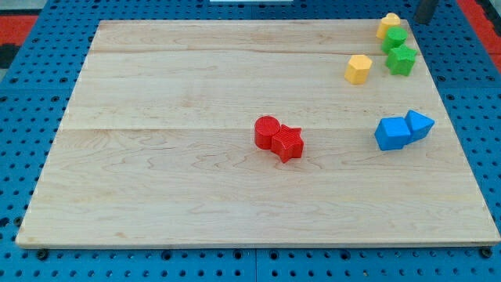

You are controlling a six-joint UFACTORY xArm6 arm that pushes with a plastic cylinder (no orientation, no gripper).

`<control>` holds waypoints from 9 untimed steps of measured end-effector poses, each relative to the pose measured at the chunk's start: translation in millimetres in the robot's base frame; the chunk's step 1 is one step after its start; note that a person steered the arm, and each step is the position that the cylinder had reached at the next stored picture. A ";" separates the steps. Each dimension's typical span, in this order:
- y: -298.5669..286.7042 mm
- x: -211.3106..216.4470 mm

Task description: Drag the yellow heart to the top center of the board

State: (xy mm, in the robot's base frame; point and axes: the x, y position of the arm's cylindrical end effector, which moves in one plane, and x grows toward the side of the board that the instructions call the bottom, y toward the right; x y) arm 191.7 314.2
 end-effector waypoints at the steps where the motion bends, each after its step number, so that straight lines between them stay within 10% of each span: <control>1: -6.6 10.3; 9: -131.7 -0.2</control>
State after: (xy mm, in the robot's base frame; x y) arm 191.5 182.5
